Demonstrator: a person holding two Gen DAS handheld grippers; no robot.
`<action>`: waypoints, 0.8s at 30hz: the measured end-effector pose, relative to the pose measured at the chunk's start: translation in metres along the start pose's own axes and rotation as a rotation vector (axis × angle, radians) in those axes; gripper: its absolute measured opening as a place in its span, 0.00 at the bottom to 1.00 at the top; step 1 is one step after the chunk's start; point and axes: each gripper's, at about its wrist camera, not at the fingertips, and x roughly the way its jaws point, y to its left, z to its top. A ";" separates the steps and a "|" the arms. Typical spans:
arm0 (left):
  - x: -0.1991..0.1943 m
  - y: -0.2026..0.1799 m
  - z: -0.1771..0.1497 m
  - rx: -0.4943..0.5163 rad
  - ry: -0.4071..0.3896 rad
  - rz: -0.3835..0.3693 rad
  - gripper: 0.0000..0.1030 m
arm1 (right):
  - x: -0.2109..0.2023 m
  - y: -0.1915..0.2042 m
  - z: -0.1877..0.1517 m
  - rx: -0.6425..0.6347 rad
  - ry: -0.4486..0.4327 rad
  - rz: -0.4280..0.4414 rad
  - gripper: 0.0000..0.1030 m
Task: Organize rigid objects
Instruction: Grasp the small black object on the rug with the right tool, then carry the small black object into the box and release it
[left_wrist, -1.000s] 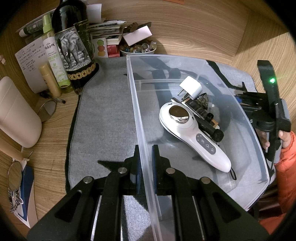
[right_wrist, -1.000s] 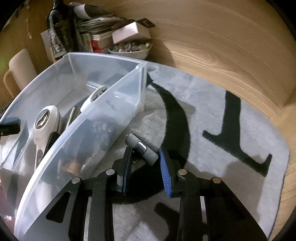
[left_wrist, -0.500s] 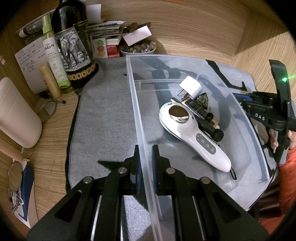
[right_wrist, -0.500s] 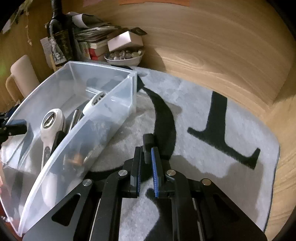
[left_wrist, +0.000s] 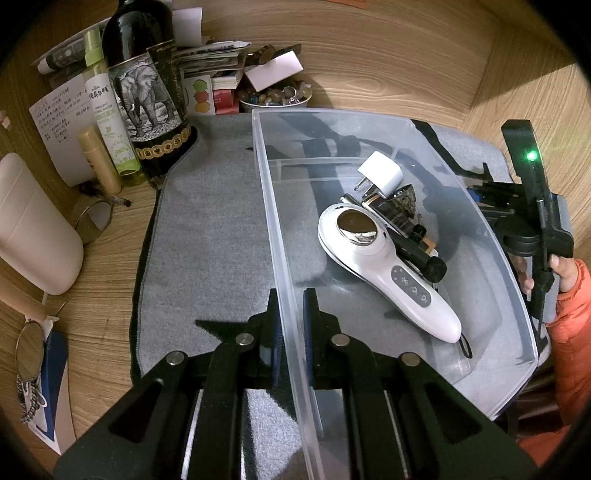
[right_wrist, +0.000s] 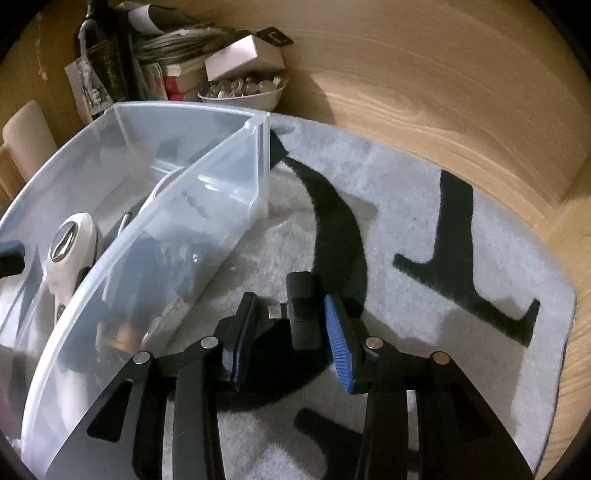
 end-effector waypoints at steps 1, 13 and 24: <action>0.000 0.001 -0.001 0.000 0.000 0.000 0.08 | -0.001 -0.001 0.000 0.004 0.001 0.002 0.23; 0.000 0.000 0.000 0.000 0.000 0.000 0.08 | -0.064 0.002 0.003 0.029 -0.151 0.030 0.23; 0.000 0.000 0.000 0.001 0.000 0.001 0.08 | -0.101 0.049 0.013 -0.079 -0.262 0.113 0.23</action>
